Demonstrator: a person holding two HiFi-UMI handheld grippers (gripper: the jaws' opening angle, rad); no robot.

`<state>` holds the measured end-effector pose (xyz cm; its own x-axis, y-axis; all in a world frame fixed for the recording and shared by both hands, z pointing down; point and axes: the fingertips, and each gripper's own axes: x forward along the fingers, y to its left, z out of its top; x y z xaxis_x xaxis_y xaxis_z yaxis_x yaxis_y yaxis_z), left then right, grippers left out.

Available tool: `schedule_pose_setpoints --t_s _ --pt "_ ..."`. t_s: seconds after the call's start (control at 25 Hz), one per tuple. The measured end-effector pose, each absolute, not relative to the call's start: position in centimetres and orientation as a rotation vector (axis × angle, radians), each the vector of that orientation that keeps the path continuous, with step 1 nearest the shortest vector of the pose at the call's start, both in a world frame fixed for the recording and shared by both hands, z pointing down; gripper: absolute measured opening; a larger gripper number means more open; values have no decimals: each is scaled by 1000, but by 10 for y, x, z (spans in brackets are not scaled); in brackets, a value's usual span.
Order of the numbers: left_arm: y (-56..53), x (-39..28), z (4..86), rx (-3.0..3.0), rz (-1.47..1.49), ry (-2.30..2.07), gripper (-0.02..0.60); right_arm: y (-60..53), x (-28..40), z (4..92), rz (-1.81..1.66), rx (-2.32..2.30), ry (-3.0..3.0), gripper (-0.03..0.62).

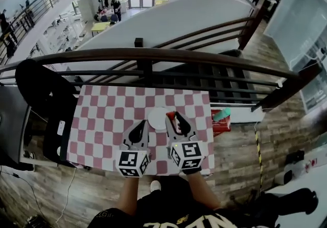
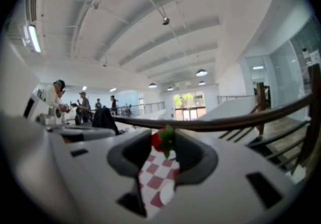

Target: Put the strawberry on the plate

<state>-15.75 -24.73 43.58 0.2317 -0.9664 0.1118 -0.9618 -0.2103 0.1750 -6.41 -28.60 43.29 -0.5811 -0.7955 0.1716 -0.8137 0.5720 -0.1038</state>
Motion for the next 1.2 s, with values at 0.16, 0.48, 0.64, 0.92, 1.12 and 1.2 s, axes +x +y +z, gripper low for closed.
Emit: schedule_pose_setpoints --t_s 0.16,0.48,0.64,0.92,1.12,1.2 --pt "-270 -169 454 2241 4 -1835 8 -317 -70 450 297 1353 -2671 149" --pt "-301 -182 499 2171 65 -1802 8 -358 -71 497 378 1302 -2624 149" --pt "-314 -183 522 2146 101 -1775 8 -373 -77 525 431 1280 -2584 149" --pt "-327 -174 550 2116 130 -1711 9 -382 -87 568 488 1230 -2514 149" --pt "-337 -175 571 2074 153 -1695 8 -390 -92 607 551 1189 -2452 149" --pt "-340 -175 580 2048 162 -1687 8 -390 -93 624 589 1162 -2420 149"
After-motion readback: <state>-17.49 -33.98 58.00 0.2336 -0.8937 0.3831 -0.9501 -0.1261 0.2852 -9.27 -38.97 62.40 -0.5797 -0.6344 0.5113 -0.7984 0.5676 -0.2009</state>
